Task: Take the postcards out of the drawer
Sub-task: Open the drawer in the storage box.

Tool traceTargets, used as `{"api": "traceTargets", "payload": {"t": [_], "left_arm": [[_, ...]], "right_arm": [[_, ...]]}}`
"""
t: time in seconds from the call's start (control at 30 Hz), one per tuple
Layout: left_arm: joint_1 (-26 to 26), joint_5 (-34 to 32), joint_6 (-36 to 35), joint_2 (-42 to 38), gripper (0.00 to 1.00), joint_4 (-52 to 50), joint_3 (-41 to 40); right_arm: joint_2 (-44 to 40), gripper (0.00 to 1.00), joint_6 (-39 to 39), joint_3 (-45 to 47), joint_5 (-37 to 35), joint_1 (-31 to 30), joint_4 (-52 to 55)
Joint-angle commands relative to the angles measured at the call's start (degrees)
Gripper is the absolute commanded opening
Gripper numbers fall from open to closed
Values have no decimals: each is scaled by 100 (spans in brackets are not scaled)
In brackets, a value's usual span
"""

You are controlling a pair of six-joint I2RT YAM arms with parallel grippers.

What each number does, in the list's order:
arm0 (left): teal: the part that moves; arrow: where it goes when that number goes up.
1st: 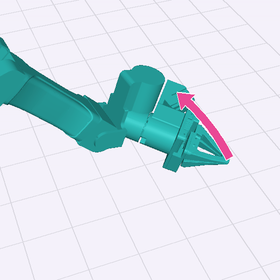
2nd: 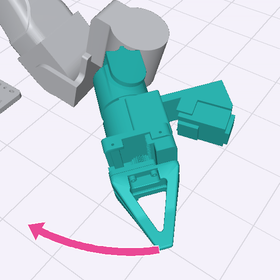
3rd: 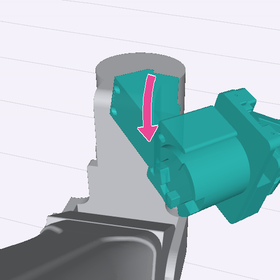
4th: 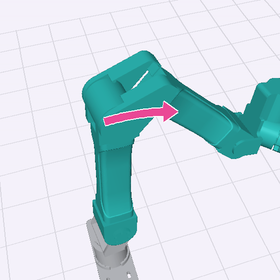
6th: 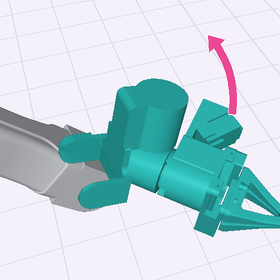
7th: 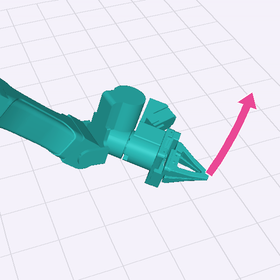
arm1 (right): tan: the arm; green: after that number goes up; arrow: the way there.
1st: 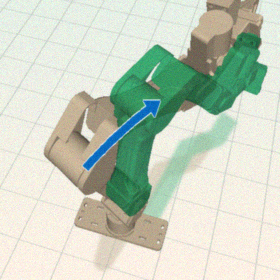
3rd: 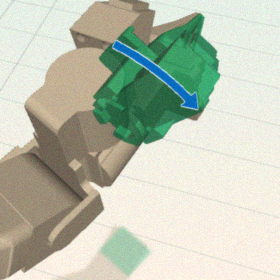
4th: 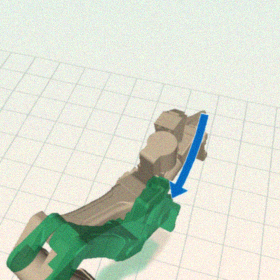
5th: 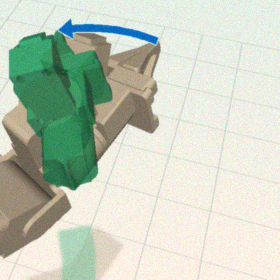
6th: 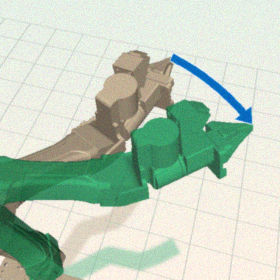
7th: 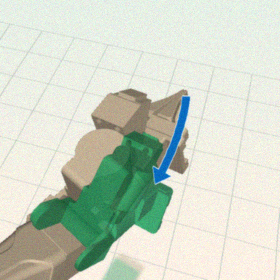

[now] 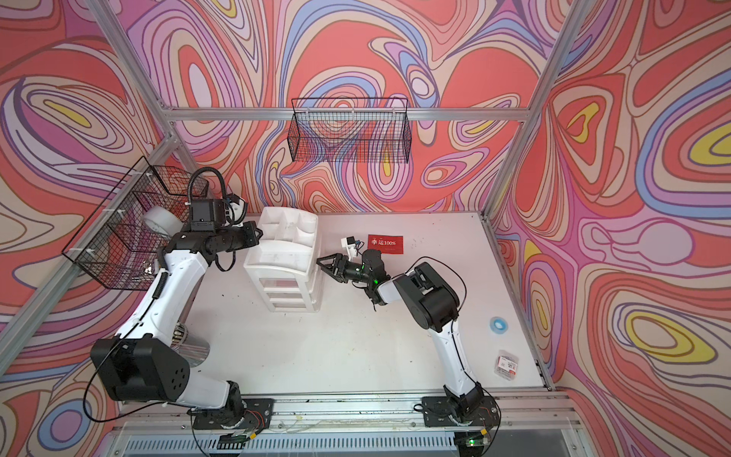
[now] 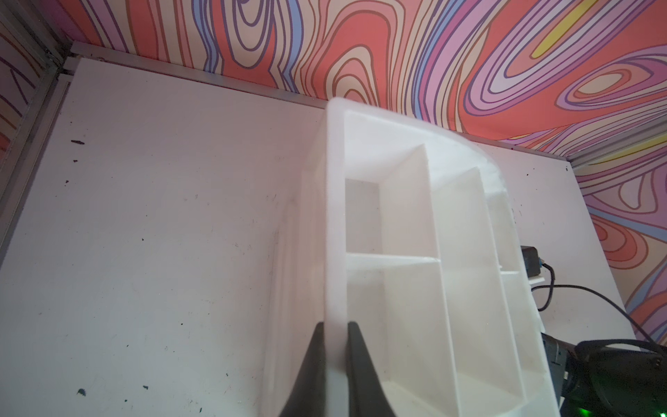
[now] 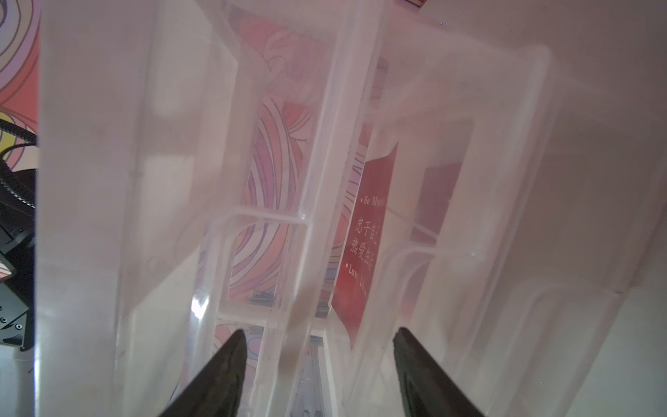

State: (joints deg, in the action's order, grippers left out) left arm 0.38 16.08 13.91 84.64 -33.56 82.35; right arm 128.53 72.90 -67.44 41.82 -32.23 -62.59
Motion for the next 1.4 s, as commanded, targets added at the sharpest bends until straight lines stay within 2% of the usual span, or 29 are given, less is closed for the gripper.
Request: {"api": "traceTargets", "payload": {"t": [0.0, 1.03, 1.37], "left_arm": [[24, -82, -99, 87, 0, -38, -153], [23, -166, -115, 61, 0, -79, -210], [26, -189, -124, 60, 0, -98, -215]], "right_arm": [[210, 66, 260, -111, 89, 14, -407], [572, 59, 1384, -78, 90, 31, -2270], [316, 58, 1154, 123, 89, 68, -2280]]}}
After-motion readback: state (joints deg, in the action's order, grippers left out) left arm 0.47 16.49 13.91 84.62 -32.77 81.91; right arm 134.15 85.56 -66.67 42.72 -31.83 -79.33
